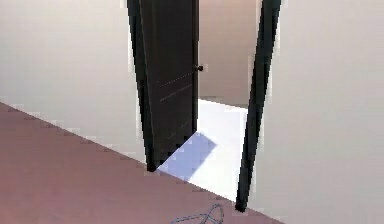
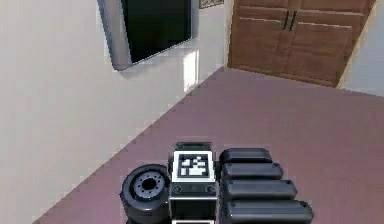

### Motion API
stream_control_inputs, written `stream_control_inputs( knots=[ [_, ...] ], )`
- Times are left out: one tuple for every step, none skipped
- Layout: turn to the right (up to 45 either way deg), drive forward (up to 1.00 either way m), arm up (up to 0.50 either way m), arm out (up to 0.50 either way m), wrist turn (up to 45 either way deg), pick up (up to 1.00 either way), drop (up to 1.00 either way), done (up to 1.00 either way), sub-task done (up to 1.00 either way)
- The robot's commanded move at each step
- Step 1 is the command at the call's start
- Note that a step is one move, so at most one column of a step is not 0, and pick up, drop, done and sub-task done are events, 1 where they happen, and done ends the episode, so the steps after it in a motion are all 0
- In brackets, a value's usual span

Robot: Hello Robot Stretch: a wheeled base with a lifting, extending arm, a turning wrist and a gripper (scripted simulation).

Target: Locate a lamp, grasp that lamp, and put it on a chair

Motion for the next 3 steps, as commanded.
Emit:
stream_control_inputs(
  knots=[
    [-3.0,0.00,0.00,0.00,0.0,0.00,0.00,0.00,0.00],
    [0.0,1.00,0.00,0.00,0.0,0.00,0.00,0.00,0.00],
    [0.0,0.15,0.00,0.00,0.0,0.00,0.00,0.00,0.00]
  ],
)
